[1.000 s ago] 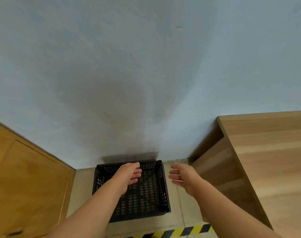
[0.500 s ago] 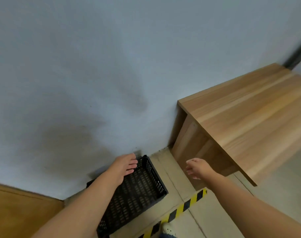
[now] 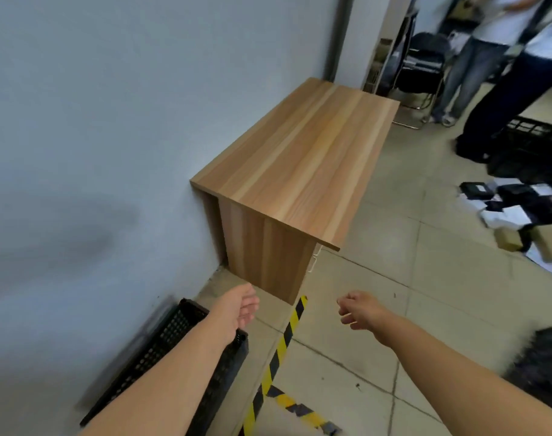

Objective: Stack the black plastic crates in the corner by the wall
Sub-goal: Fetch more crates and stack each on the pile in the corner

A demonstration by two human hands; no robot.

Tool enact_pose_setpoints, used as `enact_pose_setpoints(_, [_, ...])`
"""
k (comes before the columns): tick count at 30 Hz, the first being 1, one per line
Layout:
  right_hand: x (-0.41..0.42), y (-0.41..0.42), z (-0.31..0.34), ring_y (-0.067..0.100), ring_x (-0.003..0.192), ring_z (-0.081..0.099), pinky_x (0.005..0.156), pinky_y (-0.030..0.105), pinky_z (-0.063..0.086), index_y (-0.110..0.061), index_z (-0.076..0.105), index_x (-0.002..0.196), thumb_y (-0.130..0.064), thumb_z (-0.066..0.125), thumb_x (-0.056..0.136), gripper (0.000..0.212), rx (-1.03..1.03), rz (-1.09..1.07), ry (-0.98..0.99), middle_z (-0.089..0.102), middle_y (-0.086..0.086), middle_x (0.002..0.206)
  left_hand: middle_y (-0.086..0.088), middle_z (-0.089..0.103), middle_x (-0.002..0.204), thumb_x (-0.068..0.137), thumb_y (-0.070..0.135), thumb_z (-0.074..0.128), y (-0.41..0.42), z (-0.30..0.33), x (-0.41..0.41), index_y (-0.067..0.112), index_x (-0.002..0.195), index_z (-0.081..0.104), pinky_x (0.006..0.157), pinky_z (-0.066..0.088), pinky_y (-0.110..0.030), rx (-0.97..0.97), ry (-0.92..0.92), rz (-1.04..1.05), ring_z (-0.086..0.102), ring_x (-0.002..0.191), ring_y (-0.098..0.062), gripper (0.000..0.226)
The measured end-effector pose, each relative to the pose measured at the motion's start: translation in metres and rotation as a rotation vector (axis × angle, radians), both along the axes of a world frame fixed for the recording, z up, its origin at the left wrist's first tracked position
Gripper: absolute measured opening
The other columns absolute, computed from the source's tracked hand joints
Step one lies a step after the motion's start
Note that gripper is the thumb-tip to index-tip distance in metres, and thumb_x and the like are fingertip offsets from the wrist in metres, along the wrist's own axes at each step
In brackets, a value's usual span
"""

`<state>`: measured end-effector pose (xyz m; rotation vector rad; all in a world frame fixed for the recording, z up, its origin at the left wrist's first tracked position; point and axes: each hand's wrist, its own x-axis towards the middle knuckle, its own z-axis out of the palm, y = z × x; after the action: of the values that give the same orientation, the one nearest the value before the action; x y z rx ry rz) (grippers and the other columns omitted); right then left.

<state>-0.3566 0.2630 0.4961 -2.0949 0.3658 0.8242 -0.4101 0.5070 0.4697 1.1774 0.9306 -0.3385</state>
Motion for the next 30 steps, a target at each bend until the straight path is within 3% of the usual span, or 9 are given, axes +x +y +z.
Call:
enact_pose_setpoints(9, [-0.051, -0.183, 0.011, 0.017, 0.064, 0.051, 0.055, 0.024, 0.037, -0.005, 0.052, 0.093, -0.012, 0.047, 0.092, 0.009, 0.038, -0.357, -0.019, 0.052, 0.009, 0.082, -0.007, 0.065, 0.095, 0.096, 0.025, 0.049, -0.150, 0.016, 0.038, 0.007, 0.104, 0.059, 0.073, 0.049, -0.029, 0.096, -0.026, -0.384, 0.061, 0.095, -0.022, 0.022])
enact_pose_setpoints(14, [-0.097, -0.297, 0.014, 0.018, 0.069, 0.053, 0.057, 0.024, 0.041, -0.006, 0.052, 0.098, -0.016, 0.047, 0.092, 0.013, 0.056, -0.545, -0.010, 0.054, 0.009, 0.087, -0.003, 0.053, 0.070, 0.098, 0.024, 0.047, -0.262, 0.025, 0.035, 0.011, 0.079, 0.054, 0.056, 0.035, -0.023, 0.114, -0.052, -0.498, 0.050, 0.062, -0.014, 0.023])
enact_pose_setpoints(17, [-0.129, -0.370, 0.017, 0.019, 0.072, 0.054, 0.058, 0.025, 0.041, -0.004, 0.053, 0.103, -0.017, 0.047, 0.093, 0.018, 0.054, -0.636, -0.001, 0.055, 0.011, 0.091, -0.003, 0.058, 0.073, 0.097, 0.026, 0.047, -0.336, 0.020, 0.020, 0.012, 0.083, 0.056, 0.061, 0.041, -0.026, 0.112, -0.064, -0.556, 0.055, 0.067, -0.015, 0.021])
enact_pose_setpoints(24, [-0.191, -0.516, 0.020, 0.017, 0.061, 0.047, 0.054, 0.024, 0.035, -0.005, 0.053, 0.100, -0.011, 0.044, 0.094, 0.012, 0.015, -0.804, 0.037, 0.050, 0.007, 0.077, -0.002, 0.057, 0.072, 0.098, 0.027, 0.045, -0.487, 0.009, -0.010, 0.015, 0.078, 0.052, 0.057, 0.039, -0.024, 0.095, -0.077, -0.686, 0.053, 0.064, -0.013, 0.024])
enact_pose_setpoints(28, [-0.218, -0.581, 0.025, 0.016, 0.058, 0.044, 0.052, 0.023, 0.033, -0.002, 0.053, 0.118, -0.011, 0.043, 0.094, 0.027, 0.015, -0.912, 0.052, 0.048, 0.006, 0.072, -0.003, 0.058, 0.071, 0.098, 0.025, 0.044, -0.554, 0.013, -0.017, 0.014, 0.077, 0.053, 0.056, 0.039, -0.024, 0.090, -0.089, -0.753, 0.053, 0.062, -0.013, 0.025])
enact_pose_setpoints(30, [-0.229, -0.606, 0.025, 0.015, 0.061, 0.044, 0.052, 0.024, 0.033, 0.001, 0.052, 0.122, -0.011, 0.043, 0.095, 0.031, 0.005, -0.958, 0.056, 0.050, 0.007, 0.077, 0.000, 0.063, 0.061, 0.097, 0.024, 0.045, -0.582, 0.014, -0.016, 0.014, 0.077, 0.054, 0.056, 0.040, -0.024, 0.102, -0.102, -0.791, 0.055, 0.058, -0.011, 0.024])
